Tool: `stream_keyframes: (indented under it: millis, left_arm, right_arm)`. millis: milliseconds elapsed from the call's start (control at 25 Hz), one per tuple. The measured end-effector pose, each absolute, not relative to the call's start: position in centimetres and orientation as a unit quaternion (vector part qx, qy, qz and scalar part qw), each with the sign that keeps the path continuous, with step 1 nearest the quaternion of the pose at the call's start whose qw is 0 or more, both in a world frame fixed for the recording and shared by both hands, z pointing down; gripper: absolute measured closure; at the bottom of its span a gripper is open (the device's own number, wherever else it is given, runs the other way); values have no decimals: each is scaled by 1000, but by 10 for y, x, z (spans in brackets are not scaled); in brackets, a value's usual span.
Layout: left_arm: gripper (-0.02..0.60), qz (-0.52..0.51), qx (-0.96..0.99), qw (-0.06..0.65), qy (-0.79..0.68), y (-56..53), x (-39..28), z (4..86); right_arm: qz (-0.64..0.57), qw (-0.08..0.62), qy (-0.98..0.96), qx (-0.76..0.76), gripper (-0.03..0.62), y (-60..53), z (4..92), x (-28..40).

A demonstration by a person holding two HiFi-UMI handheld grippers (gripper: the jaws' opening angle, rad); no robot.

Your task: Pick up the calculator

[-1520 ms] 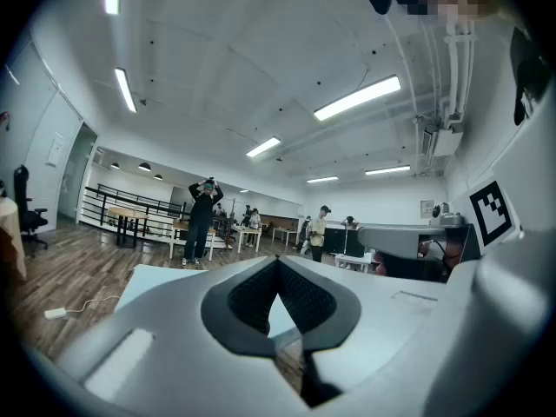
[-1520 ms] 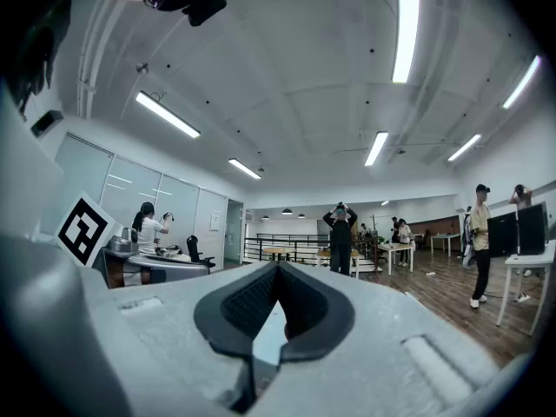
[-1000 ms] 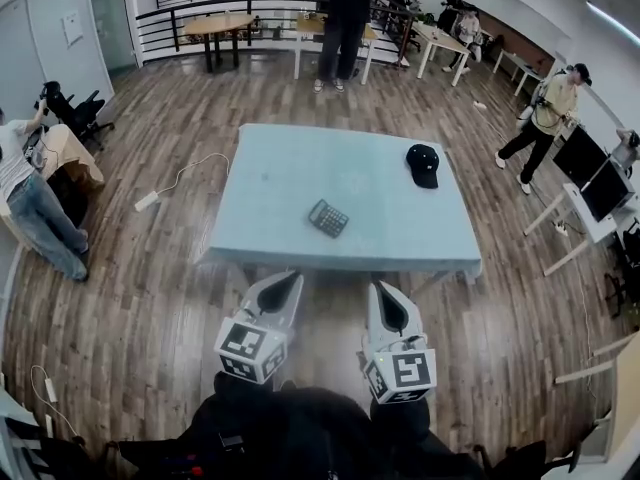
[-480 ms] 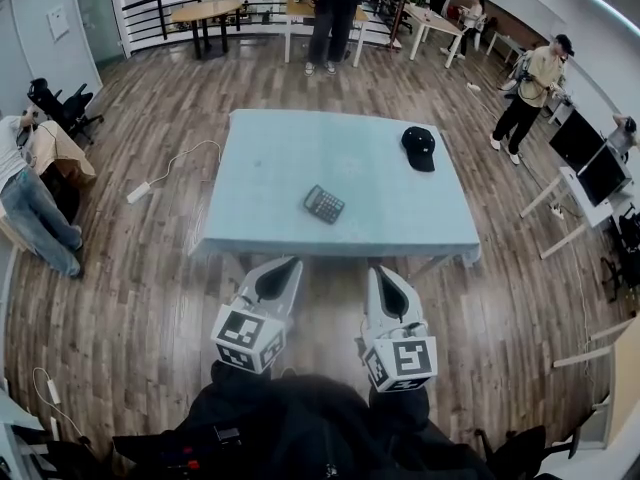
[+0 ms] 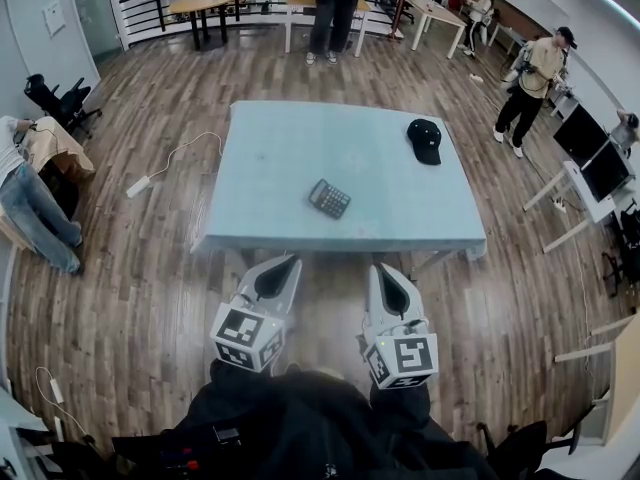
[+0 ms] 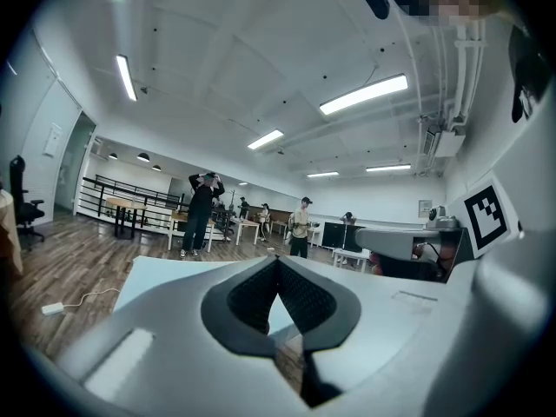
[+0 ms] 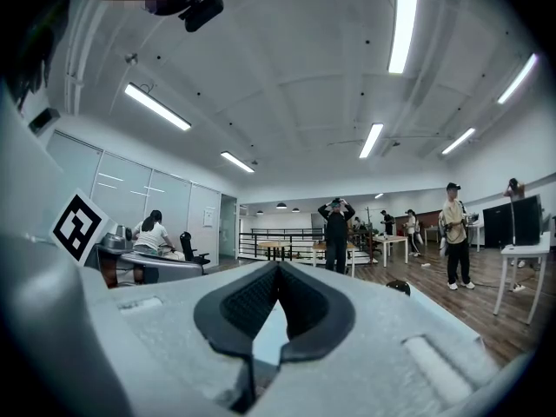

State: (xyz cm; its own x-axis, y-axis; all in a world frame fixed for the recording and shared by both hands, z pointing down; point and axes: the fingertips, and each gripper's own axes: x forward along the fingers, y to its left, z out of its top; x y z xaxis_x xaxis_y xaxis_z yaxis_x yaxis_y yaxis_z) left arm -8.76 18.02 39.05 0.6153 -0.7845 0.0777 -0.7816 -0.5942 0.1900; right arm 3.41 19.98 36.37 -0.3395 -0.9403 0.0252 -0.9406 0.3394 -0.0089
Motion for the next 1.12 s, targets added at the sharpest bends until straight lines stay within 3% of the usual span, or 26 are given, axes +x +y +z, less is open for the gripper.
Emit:
stream_keyframes:
  millis: [640, 1120]
  left_arm:
    - [582, 11, 896, 123, -427, 124, -74, 421]
    - [582, -14, 879, 83, -470, -43, -48, 401]
  right_arm:
    - [41, 23, -818, 573, 594, 138, 396, 43]
    - [19, 9, -838, 546, 595, -32, 385, 76]
